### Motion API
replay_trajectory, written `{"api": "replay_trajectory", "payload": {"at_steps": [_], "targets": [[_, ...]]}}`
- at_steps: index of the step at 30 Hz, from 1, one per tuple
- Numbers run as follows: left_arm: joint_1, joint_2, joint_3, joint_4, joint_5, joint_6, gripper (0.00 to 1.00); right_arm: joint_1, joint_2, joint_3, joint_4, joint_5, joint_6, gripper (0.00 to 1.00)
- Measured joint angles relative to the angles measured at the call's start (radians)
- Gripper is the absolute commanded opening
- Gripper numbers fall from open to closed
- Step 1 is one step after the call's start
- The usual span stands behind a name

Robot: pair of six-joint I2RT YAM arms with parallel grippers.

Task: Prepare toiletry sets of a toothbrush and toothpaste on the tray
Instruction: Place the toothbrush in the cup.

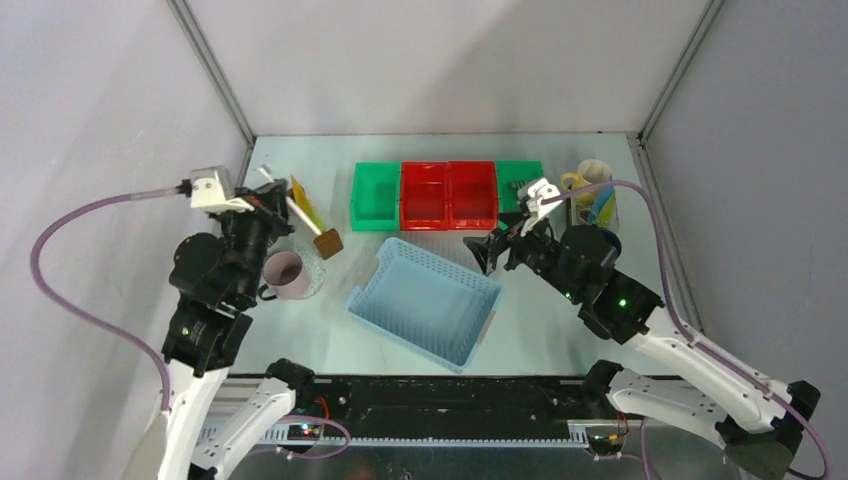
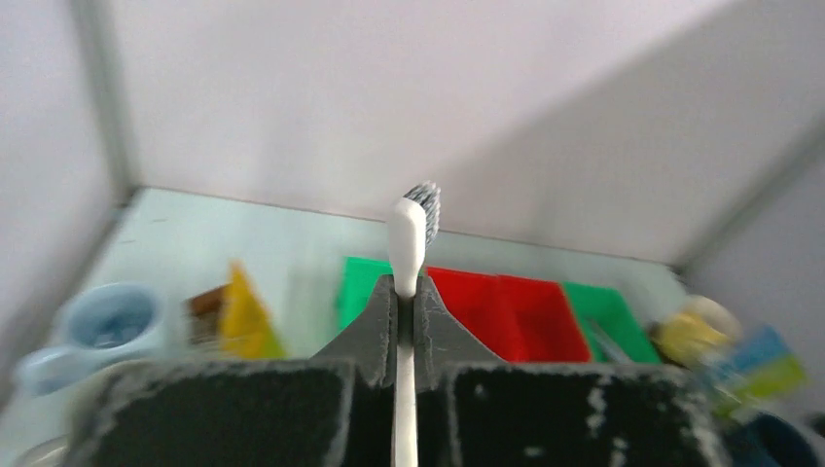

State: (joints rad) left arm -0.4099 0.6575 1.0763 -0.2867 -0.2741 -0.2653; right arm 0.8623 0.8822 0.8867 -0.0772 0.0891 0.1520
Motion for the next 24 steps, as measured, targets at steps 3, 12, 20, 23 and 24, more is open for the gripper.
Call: {"api": "replay_trajectory", "payload": {"at_steps": [3,12,20,23,24], "targets": [[0.076,-0.036,-0.014,-0.024,-0.073,0.052,0.0,-0.018,-0.039,0.0,-0.065,0.056,-0.024,0.89],[0.259,-0.062,-0.21,0.01,-0.198,0.105,0.0,-0.056,-0.17,-0.032,-0.202,0.169,-0.081,0.93],[0.418,0.11,-0.314,0.268,-0.22,0.11,0.0,-0.122,-0.183,-0.126,-0.153,0.159,-0.111,0.94],[0.481,0.219,-0.315,0.372,-0.217,0.114,0.0,-0.138,-0.18,-0.136,-0.134,0.144,-0.115,0.94],[0.505,0.261,-0.315,0.412,-0.209,0.117,0.0,-0.142,-0.183,-0.14,-0.126,0.135,-0.117,0.94]]}}
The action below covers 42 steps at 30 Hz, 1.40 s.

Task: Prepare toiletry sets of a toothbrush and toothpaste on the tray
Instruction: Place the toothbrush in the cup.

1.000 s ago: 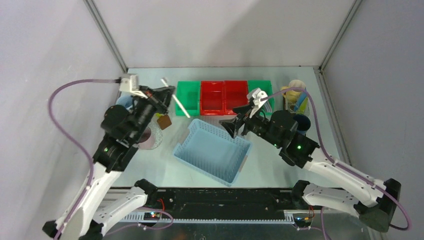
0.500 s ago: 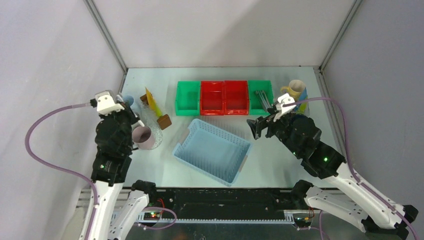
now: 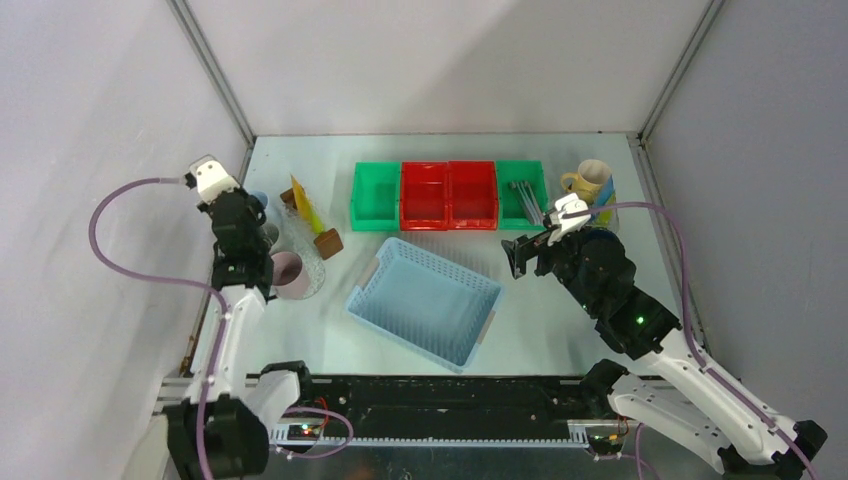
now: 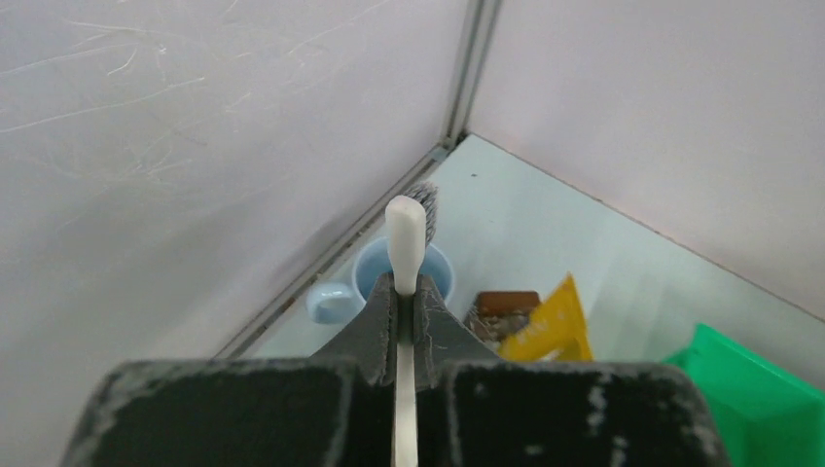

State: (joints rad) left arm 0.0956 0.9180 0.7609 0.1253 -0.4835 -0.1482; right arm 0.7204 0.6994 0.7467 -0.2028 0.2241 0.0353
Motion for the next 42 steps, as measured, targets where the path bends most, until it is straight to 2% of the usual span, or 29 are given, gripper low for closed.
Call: {"api": "replay_trajectory", "payload": {"at_steps": [7,17,22,29,33,40,42], "targets": [[0.141,0.247,0.023,0.195,0.064,0.004,0.0,-0.019,-0.018,-0.026,0.011,-0.031,-0.006,0.95],[0.194,0.537,0.235,0.34,0.176,0.026,0.0,-0.082,-0.005,-0.047,0.02,-0.069,-0.013,0.95],[0.201,0.652,0.304,0.346,0.21,0.043,0.02,-0.114,0.034,-0.047,0.034,-0.085,-0.013,0.95],[0.202,0.792,0.359,0.269,0.235,0.063,0.12,-0.142,0.071,-0.048,0.053,-0.106,-0.013,0.95],[0.203,0.824,0.38,0.204,0.241,0.068,0.25,-0.15,0.073,-0.048,0.056,-0.108,-0.013,0.95],[0.203,0.828,0.422,0.094,0.255,0.077,0.64,-0.156,0.073,-0.048,0.051,-0.109,-0.01,0.95],[0.203,0.824,0.435,0.045,0.258,0.079,0.72,-0.156,0.072,-0.048,0.045,-0.108,-0.009,0.95]]}}
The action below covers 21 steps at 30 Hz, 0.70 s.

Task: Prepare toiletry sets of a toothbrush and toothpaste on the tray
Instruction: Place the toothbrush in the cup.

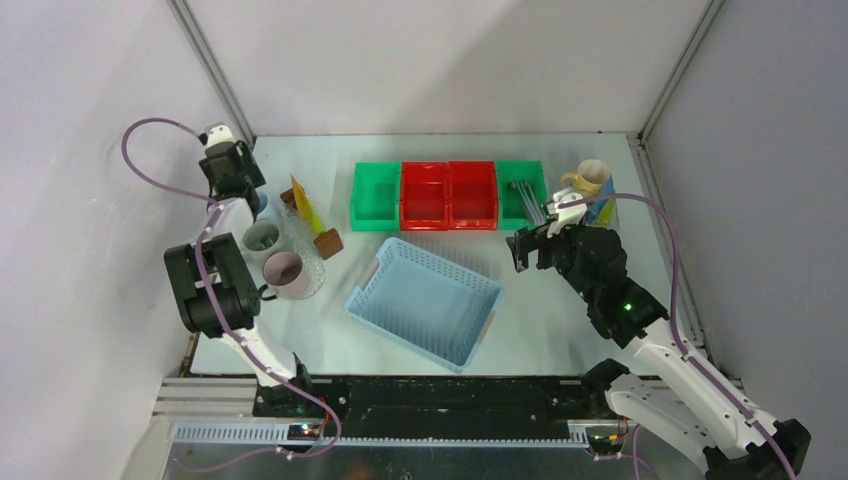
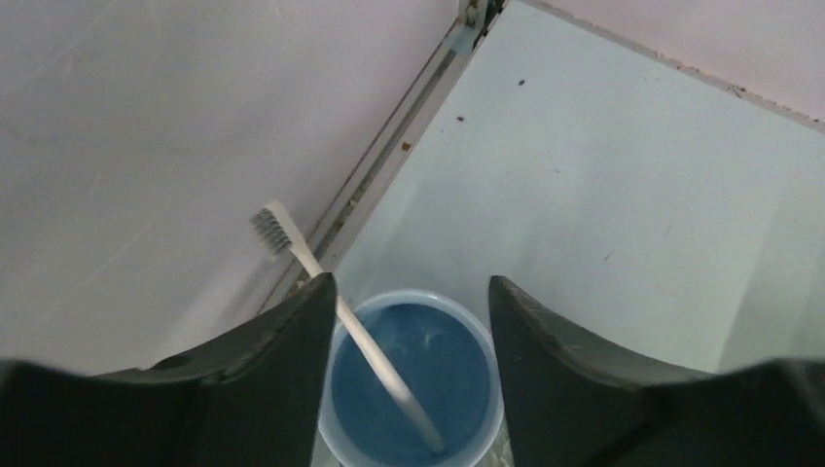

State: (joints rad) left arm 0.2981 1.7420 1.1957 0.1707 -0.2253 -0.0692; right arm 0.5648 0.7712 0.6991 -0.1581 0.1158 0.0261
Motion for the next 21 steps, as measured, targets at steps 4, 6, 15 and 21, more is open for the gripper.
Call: {"api": "replay_trajectory", "payload": {"at_steps": [4,6,15,21], "targets": [[0.0,-0.026,0.029,-0.124,-0.002,-0.002,0.86,0.0,-0.008,0.0,-0.005,0.001,0.0,0.95],[0.0,-0.066,0.033,-0.187,0.0,-0.005,0.92,-0.002,-0.016,0.0,-0.005,0.002,0.0,0.95],[-0.076,-0.37,0.045,-0.416,0.003,-0.05,1.0,-0.057,-0.022,0.003,-0.035,0.023,0.001,0.92],[-0.204,-0.545,0.04,-0.536,0.054,-0.126,1.0,-0.101,0.059,0.063,-0.091,0.056,0.003,0.86]]}}
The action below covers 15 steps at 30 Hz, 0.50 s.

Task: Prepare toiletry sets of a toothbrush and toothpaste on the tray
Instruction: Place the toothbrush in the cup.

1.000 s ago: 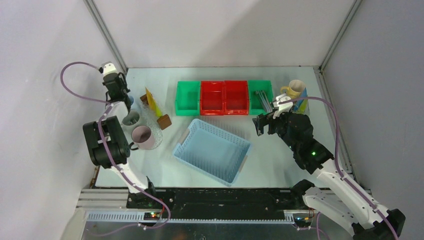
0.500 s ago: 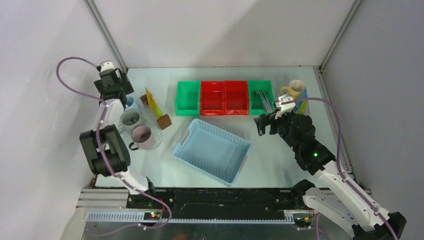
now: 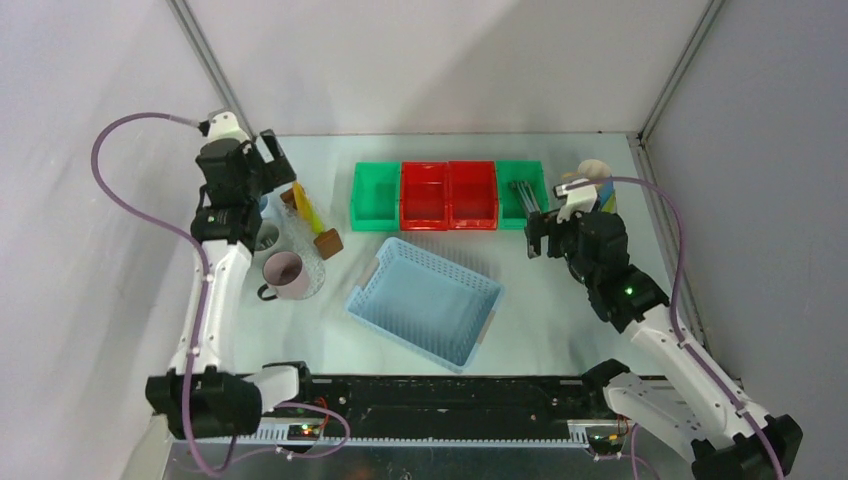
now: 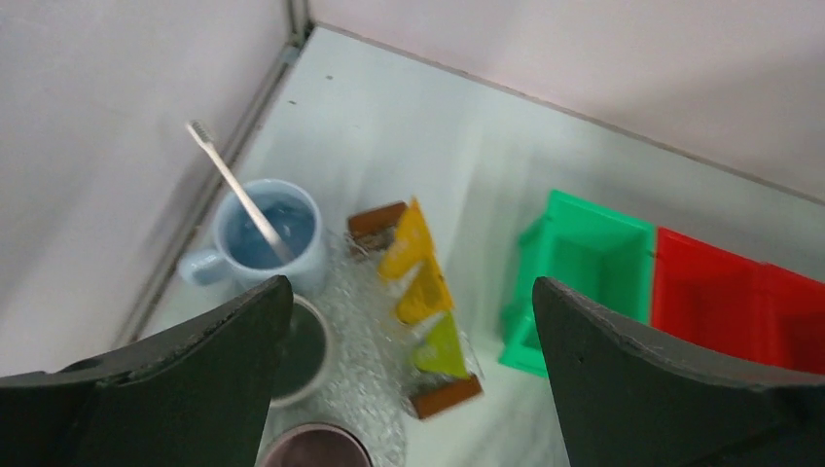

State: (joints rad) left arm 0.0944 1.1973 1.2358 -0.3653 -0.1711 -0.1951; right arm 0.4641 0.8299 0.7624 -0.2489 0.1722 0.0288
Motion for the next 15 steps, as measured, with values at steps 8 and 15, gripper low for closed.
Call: {"api": "replay_trajectory", "payload": {"at_steps": [8,15], "targets": [[-0.123,-0.274,-0.204,-0.08,0.053,-0.132,1.0,-0.039,0.209,0.13,-0.032,0.025,0.024,0.7],[-0.145,-0.482,-0.381,-0.192,0.051,-0.19,1.0,-0.069,0.462,0.251,-0.066,0.01,0.043,0.59]]}}
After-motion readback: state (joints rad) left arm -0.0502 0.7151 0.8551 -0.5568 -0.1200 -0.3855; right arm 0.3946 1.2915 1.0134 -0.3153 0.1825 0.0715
